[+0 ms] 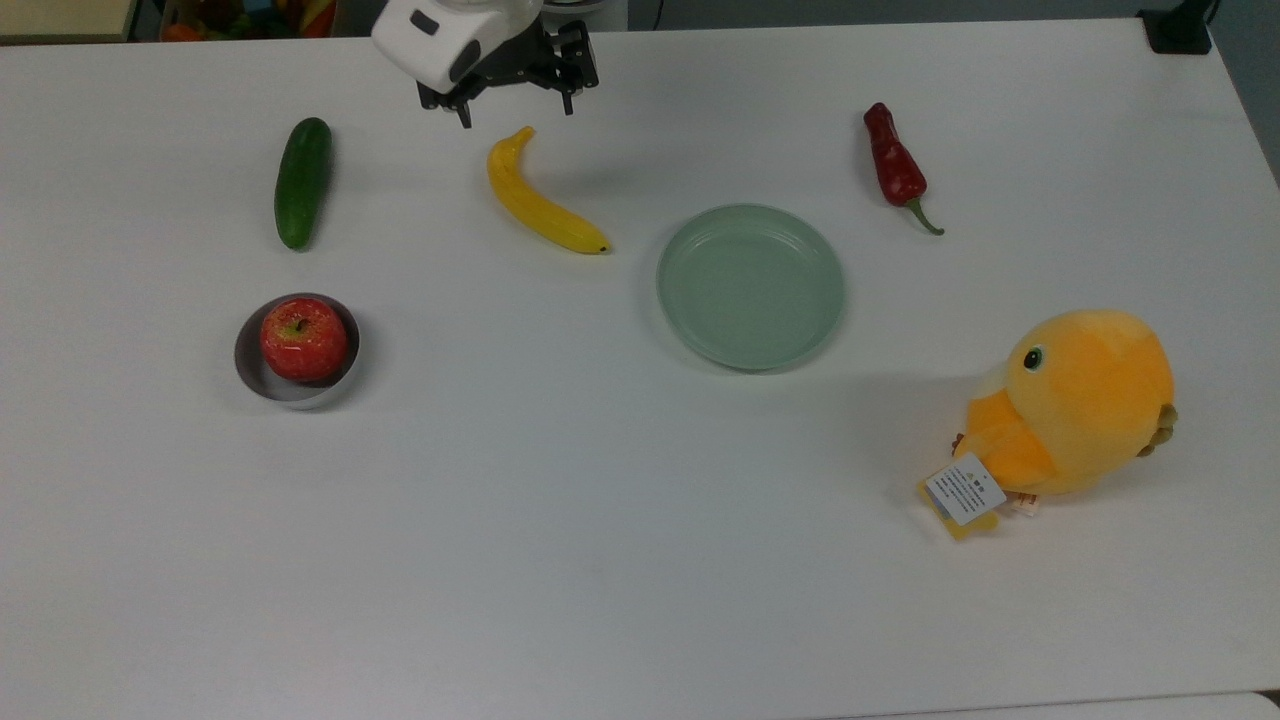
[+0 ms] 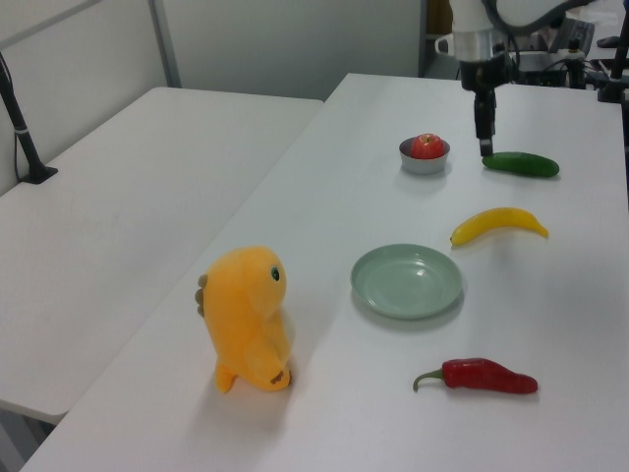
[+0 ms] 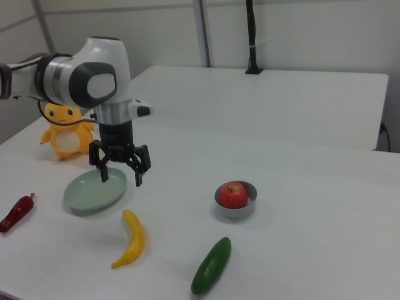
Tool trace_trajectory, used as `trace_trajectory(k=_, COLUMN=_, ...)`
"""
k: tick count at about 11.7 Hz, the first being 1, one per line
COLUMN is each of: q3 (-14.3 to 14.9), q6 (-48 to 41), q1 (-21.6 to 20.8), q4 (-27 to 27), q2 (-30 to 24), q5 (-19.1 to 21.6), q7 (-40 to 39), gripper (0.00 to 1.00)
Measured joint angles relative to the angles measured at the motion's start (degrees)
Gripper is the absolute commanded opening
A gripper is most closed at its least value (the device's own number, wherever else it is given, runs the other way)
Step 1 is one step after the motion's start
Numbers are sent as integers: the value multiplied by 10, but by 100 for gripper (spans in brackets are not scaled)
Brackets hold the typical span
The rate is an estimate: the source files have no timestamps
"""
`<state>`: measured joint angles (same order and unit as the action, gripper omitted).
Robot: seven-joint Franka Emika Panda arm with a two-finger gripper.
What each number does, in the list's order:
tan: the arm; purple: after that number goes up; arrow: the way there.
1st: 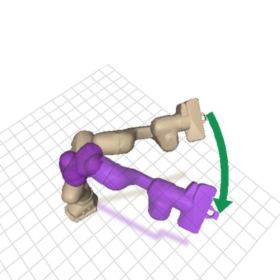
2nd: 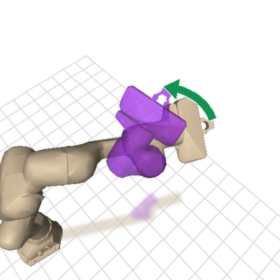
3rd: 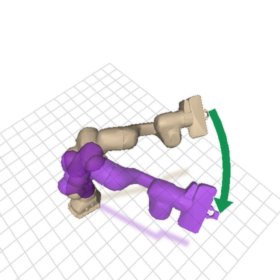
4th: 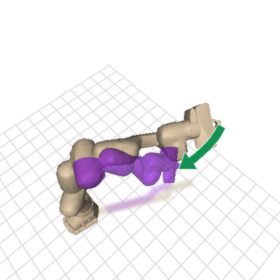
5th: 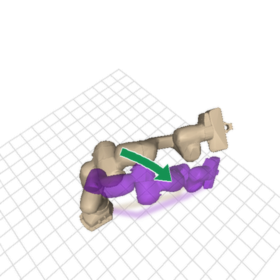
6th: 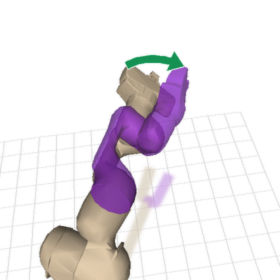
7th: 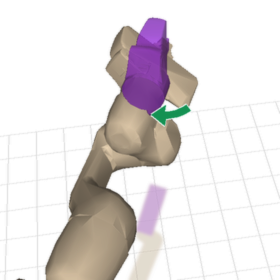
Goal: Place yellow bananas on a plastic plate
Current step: 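Close the gripper on the banana's stem end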
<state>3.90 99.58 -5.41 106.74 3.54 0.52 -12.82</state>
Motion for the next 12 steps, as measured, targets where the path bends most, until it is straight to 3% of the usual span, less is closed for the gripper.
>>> trace_trajectory(k=3, q3=-4, q6=12, q1=0, q4=39, q2=6, q5=-9, q7=-72, gripper=100)
trace_trajectory(k=6, q3=-22, q6=46, q1=-3, q4=71, q2=34, q5=-53, q7=-89, gripper=100)
trace_trajectory(k=12, q3=-25, q6=70, q1=-11, q4=75, q2=95, q5=-90, q7=-102, gripper=100)
